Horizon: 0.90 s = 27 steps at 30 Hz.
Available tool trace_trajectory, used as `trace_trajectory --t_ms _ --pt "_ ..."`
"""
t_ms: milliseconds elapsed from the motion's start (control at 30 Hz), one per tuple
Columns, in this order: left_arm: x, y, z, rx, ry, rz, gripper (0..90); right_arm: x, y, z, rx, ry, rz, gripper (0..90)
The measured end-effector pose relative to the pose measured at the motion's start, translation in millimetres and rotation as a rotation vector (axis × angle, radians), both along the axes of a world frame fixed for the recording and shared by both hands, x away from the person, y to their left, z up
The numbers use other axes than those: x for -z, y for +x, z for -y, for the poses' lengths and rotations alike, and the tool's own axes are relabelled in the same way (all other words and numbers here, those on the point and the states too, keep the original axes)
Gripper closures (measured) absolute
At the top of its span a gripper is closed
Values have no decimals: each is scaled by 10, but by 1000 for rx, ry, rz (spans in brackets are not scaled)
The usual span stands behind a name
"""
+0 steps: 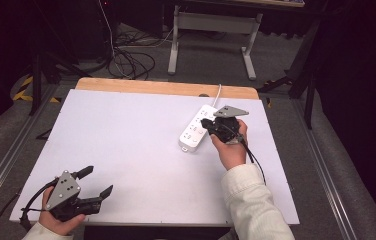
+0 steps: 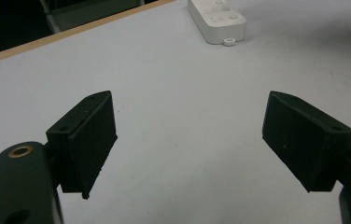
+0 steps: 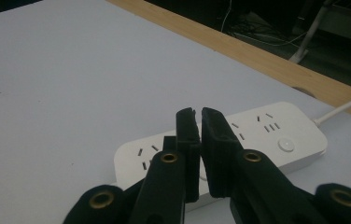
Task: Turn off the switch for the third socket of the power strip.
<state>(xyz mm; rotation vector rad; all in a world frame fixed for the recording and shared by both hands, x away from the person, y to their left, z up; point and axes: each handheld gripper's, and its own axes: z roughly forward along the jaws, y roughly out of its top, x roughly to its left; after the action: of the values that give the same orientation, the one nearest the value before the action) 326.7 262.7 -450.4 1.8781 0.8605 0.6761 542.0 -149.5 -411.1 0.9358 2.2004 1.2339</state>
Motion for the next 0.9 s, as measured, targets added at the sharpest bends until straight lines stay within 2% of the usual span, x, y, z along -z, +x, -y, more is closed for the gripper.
trace_trajectory --t_ms 233,433,600,900 --pt "2 3 -1 0 0 1 179 -53 -56 16 -12 10 14 803" --pt "-2 6 -10 2 1 3 179 -124 -109 87 -5 49 15 628" --pt "-10 1 -18 2 0 0 177 -217 -231 141 -32 80 32 512" --pt "-30 -16 -20 2 -3 1 175 -318 -503 247 -81 82 37 328"
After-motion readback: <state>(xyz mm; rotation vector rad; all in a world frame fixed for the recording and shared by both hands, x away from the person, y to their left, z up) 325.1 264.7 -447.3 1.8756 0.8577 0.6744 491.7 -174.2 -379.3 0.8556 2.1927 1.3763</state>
